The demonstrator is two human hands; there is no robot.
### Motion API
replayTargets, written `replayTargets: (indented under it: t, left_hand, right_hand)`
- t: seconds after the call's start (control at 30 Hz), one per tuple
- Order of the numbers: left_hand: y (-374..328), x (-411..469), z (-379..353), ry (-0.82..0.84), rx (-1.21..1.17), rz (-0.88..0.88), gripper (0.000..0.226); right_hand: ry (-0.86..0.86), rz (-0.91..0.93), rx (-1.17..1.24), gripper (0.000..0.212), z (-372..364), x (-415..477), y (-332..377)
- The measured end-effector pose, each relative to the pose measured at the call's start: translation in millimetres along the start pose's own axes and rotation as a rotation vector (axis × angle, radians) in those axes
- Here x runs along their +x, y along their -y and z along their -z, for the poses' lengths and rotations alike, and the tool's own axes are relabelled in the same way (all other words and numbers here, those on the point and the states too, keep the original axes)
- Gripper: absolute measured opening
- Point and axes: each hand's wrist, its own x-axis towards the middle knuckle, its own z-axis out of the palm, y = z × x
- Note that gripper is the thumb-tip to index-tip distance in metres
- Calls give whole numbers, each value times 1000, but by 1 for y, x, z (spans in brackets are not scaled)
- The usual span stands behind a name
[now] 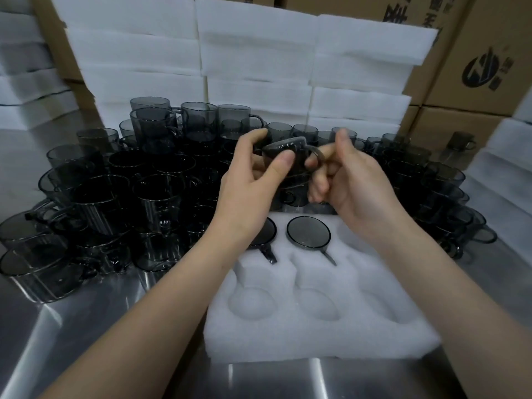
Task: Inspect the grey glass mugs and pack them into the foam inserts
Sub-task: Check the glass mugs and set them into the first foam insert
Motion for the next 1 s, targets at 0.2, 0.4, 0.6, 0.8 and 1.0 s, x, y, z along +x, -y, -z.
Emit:
replayTargets:
  t: [0.2,0.4,0.6,0.8,1.0]
  left_hand:
    - [0,-2,-1,122,-40,-20,20]
    - [-2,-2,-1,126,124,-106,28]
    - [-6,-10,0,91,144,-200,33]
    - [-12,-15,-5,168,217,-178,58]
    - [-9,-13,-5,143,276,-203,55]
  right_hand:
    - [-45,-24,-174,23,3,0,-4]
    - [121,-152,4,33,-3,-2,-2]
    - [149,-66,-57,49,-3,-4,0]
    - [-37,111,-265,37,-4,-3,1]
    - [-124,145,-352,30,-3,-4,1]
